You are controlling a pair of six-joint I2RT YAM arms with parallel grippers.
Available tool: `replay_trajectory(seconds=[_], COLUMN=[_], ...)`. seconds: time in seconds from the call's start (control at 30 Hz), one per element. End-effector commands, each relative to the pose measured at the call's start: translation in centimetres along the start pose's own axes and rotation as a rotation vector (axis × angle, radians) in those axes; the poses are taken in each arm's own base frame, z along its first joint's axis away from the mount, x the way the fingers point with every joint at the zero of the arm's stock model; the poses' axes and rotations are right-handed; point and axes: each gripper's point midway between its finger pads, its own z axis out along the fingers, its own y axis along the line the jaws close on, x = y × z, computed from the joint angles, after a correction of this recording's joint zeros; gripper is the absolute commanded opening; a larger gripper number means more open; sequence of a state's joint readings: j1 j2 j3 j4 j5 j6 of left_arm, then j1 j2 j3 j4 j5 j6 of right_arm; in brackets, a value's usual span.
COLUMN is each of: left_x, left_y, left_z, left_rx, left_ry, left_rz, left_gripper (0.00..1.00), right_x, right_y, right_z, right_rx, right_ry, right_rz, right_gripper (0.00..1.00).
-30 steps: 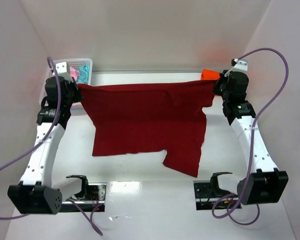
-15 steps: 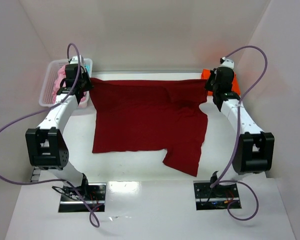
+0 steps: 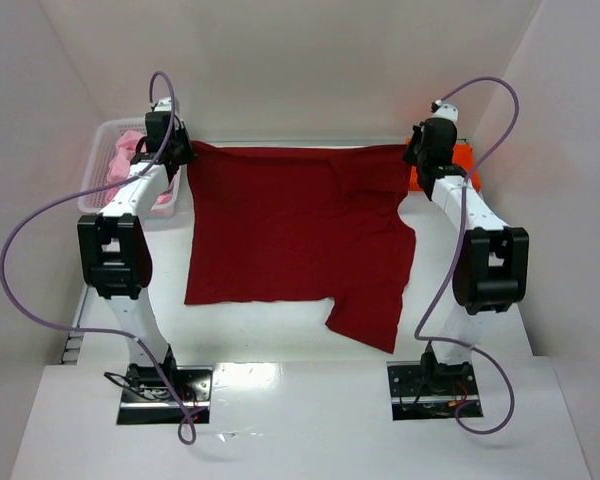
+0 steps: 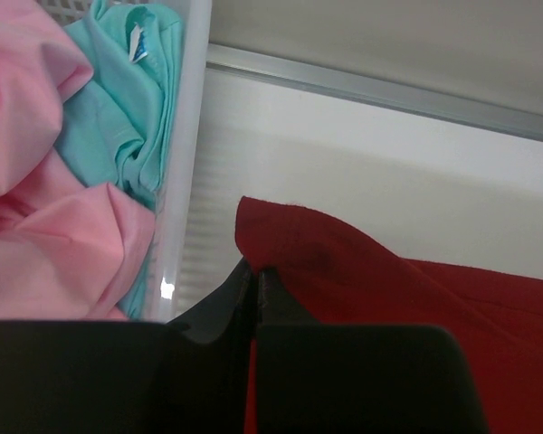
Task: Fold and stack the t-shirts
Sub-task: Flatten out the tshirt
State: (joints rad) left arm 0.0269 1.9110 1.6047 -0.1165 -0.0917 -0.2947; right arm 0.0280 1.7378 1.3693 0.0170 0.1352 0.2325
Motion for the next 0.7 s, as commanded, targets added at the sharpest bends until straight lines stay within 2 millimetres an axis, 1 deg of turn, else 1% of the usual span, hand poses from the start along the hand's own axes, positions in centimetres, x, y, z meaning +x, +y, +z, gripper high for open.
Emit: replay_trajectory(seconds=[0.0, 0.03, 0.07, 0.1, 0.13, 0.17, 0.2, 0.23, 0.27, 0.33, 0.37, 0.4, 0.43, 0.5, 0.53, 0.6, 0.63, 0.67], left_x=[-2.8, -2.8, -3.0, -3.0, -3.2, -2.7, -3.5, -3.2, -3.6, -3.4, -4.0, -3.6, -3.6, -3.3, -2.9, -3.1, -2.2, -2.7], left_y=[0.7, 0.7, 0.6, 0.7, 0.6, 0.7, 0.3, 0.3, 0.3, 0.3, 0.1, 0.2, 0.2, 0.3, 0.4, 0.4, 0.6, 0.5], left_z=[2.0, 2.7, 3.0, 3.2, 3.5, 4.2, 4.3, 4.8, 4.9, 5.5, 5.3, 5.9, 5.9, 6.2, 6.5, 6.4, 7.0, 6.9], left_rx=[-0.015, -0.017, -0.016, -0.017, -0.016, -0.019, -0.005, -0.006, -0.005, -0.006, -0.005, -0.006, -0.006, -0.008, -0.010, -0.011, -0.015, -0.013], left_ry=[-0.077, -0.071, -0.074, -0.070, -0.074, -0.059, -0.075, -0.071, -0.074, -0.071, -0.078, -0.071, -0.071, -0.062, -0.053, -0.051, -0.030, -0.042], left_rz=[-0.001, -0.001, -0.001, 0.009, 0.008, 0.009, 0.009, 0.009, 0.009, 0.009, 0.009, 0.018, 0.018, 0.028, 0.028, 0.039, 0.040, 0.040], left_gripper=[0.00, 0.00, 0.00, 0.00, 0.00, 0.00, 0.00, 0.00, 0.00, 0.00, 0.00, 0.00, 0.00, 0.00, 0.00, 0.00, 0.00, 0.00], right_x=[-4.0, -3.8, -4.6, -3.8, -4.6, -4.7, -4.7, -4.7, -4.8, -4.5, -4.6, -4.1, -4.1, -2.9, -2.8, -2.5, -2.0, -1.6], right_y=[-0.5, -0.5, -0.1, -0.2, 0.2, 0.3, 0.4, 0.5, 0.5, 0.7, 0.7, 0.8, 0.8, 0.7, 0.7, 0.7, 0.6, 0.5], right_z=[2.5, 3.3, 3.2, 4.1, 4.4, 4.8, 5.6, 5.9, 6.5, 7.3, 7.6, 8.1, 8.1, 8.8, 9.1, 9.3, 9.6, 9.9], right_rx=[0.027, 0.029, 0.013, 0.017, 0.003, 0.002, 0.003, 0.003, 0.004, -0.003, -0.003, -0.009, -0.009, -0.012, -0.012, -0.010, -0.008, -0.005], right_ry=[-0.129, -0.124, -0.137, -0.121, -0.135, -0.138, -0.134, -0.135, -0.132, -0.123, -0.124, -0.110, -0.110, -0.086, -0.084, -0.075, -0.067, -0.058], right_rz=[0.000, -0.001, 0.001, -0.013, -0.012, -0.011, -0.012, -0.012, -0.023, -0.025, -0.033, -0.036, -0.036, -0.039, -0.039, -0.040, -0.041, -0.052], right_gripper=[0.01, 0.01, 0.01, 0.01, 0.01, 0.01, 0.01, 0.01, 0.01, 0.01, 0.01, 0.01, 0.01, 0.01, 0.01, 0.01, 0.01, 0.01])
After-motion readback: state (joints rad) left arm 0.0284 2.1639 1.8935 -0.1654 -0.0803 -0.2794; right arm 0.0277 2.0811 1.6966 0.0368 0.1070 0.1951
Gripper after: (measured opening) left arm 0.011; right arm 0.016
